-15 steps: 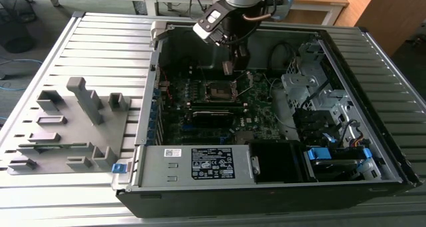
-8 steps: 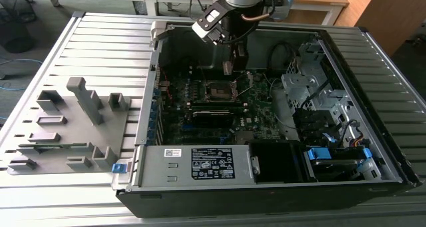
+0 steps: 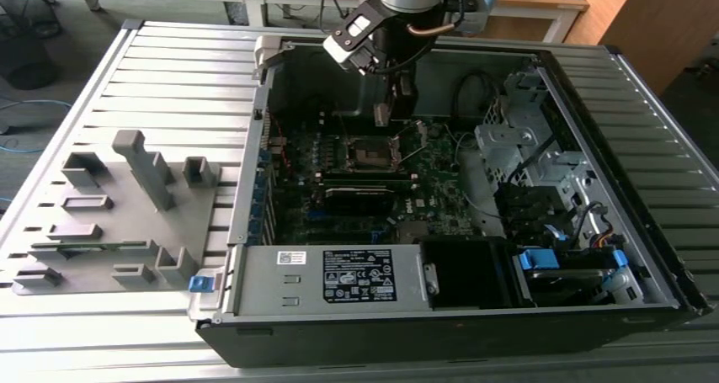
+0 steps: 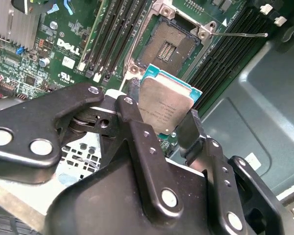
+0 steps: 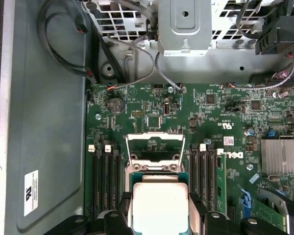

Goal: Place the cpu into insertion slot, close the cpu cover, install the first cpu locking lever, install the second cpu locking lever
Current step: 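Place the cpu into insertion slot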

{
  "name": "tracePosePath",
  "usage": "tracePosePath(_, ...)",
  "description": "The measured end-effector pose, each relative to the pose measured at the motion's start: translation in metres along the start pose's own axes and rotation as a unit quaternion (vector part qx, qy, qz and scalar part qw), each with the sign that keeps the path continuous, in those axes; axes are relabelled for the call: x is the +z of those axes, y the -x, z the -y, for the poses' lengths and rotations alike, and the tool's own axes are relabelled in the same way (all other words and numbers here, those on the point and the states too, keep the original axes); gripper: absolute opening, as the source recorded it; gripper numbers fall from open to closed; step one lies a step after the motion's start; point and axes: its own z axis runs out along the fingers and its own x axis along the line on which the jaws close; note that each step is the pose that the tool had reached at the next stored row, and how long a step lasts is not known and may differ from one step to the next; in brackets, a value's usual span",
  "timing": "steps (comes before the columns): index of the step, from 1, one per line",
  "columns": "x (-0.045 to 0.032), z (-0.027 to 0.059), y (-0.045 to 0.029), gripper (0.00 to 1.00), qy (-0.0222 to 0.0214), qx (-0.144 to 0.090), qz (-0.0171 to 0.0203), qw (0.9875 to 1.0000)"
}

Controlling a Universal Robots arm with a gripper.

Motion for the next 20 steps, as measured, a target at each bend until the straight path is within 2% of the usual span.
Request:
tracePosePath(4,0.0007,0.0007,0.0000,0.54,0.0001,0.000,-0.0002,1.0000)
tracePosePath(9,0.0036,0.0063,0.0002,0.54,0.0001,0.000,0.0000,1.0000)
tracePosePath(15,0.0094,0.0085,0.0003,0.54,0.0000,-0.001,-0.0001,1.0000)
tracePosePath(20,0.0099,0.0087,0.0003,0.54,0.0000,-0.001,-0.0001,1.0000)
